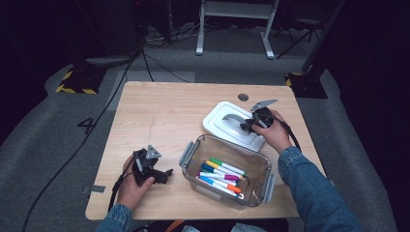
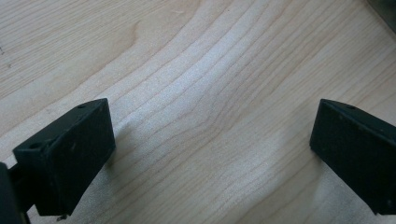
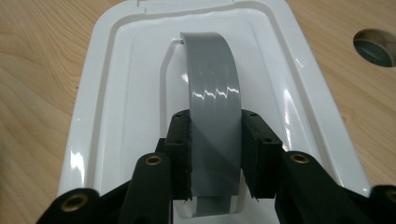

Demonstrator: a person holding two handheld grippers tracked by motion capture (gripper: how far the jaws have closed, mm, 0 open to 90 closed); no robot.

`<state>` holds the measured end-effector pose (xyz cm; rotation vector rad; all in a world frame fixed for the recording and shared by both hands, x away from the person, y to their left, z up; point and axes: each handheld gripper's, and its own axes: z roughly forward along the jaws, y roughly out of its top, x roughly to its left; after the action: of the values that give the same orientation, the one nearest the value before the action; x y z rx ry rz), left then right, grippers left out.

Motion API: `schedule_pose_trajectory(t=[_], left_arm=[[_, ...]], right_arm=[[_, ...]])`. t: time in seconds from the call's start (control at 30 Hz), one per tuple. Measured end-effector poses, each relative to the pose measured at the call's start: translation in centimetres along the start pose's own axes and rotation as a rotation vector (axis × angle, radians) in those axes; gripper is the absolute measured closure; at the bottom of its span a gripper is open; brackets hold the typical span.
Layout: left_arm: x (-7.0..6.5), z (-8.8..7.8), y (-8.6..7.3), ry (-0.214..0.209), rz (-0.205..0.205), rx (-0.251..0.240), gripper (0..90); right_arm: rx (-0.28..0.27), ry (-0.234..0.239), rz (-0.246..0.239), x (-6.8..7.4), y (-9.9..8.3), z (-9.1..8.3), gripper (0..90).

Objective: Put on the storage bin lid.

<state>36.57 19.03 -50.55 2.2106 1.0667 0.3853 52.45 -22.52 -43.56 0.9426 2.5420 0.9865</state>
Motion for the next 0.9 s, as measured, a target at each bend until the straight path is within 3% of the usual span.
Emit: schedule_pose_trajectory(t=[0.3, 0.43, 0.47, 0.57, 0.77, 0.9], left_arm=[[0.0, 0.0, 0.0, 0.0, 0.0, 0.0, 0.4], [0.0, 0.0, 0.0, 0.0, 0.0, 0.0, 0.3], [0.0, 0.0, 0.0, 0.0, 0.0, 0.0, 0.3], [0.0, 0.0, 0.0, 0.0, 0.0, 0.0, 0.4], [0.0, 0.0, 0.0, 0.0, 0.0, 0.0, 0.3], [0.0, 0.0, 0.0, 0.0, 0.0, 0.0, 0.4]], right_arm=[[-0.061, -0.014, -0.004, -0.2, 1.0, -3.7, 67.7], [-0.106, 0.002, 0.008, 0.0, 2.0, -6.4, 67.7], [-0.106, 0.002, 0.008, 0.0, 2.0, -6.4, 67.7], [-0.126, 0.001, -0.01, 0.6, 2.8, -8.5, 67.7], [-0.141, 0.008, -0.03, 1.6, 3.5, -10.5, 67.7], [-0.149, 0.03, -0.045, 3.4, 4.0, -12.3, 67.7]])
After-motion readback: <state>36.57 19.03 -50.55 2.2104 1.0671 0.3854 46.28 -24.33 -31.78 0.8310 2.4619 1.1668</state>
